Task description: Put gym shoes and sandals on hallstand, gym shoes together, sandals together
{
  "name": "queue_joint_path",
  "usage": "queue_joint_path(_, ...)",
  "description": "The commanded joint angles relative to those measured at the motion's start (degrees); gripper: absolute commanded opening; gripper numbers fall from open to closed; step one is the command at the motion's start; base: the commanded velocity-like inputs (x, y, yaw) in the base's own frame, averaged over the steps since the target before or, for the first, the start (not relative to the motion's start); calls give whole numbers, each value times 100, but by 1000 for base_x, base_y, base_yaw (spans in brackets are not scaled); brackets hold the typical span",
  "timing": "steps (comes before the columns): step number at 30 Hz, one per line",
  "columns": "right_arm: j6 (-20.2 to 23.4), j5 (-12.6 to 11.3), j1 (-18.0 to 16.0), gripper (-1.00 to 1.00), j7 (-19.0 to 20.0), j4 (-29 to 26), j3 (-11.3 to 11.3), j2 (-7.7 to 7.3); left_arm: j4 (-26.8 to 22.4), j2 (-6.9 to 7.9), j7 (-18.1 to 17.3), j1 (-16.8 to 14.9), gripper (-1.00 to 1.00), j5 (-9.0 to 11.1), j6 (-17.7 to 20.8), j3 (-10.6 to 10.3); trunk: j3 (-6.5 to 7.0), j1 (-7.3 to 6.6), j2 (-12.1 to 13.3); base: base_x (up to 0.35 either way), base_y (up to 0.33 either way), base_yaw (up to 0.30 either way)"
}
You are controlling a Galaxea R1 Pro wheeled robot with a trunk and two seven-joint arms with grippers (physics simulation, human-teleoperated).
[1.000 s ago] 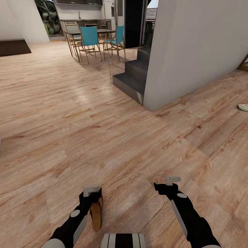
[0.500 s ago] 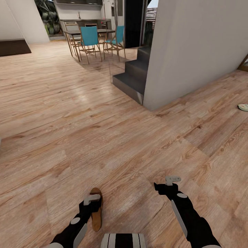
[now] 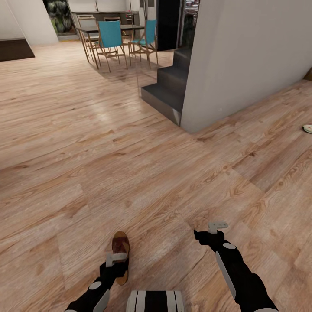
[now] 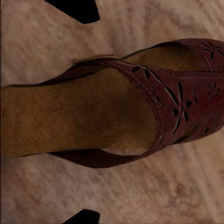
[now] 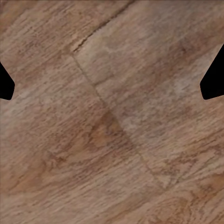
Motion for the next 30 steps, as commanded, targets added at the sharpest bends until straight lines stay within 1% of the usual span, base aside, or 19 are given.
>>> queue_joint_path(1,31,7,-1,100,5,-8,1,0,18,-1,0,-3,100,54,-17,-4,-4,-1,-1,0,0,0)
queue_joint_path(8,31,7,-1,100,5,-8,3,0,158,-32,-2,-3,100,58,-17,-4,-22,-1,-1,0,0,0)
queue_joint_path(10,31,8,-1,100,5,-8,8,0,262,-40,-5,-3,100,54,-17,-6,-82,4,-4,0,0,0)
queue_joint_path(16,31,8,-1,100,5,-8,9,-2,312,-41,-7,-3,100,53,-19,-6,-266,20,-12,0,0,0)
queue_joint_path(26,31,11,-1,100,5,-8,2,0,283,-37,-7,-3,100,48,-26,-5,-315,20,-12,0,0,0)
queue_joint_path(30,31,13,-1,100,5,-8,1,-2,260,-37,-7,-3,100,45,-26,-4,-430,30,-17,0,0,0)
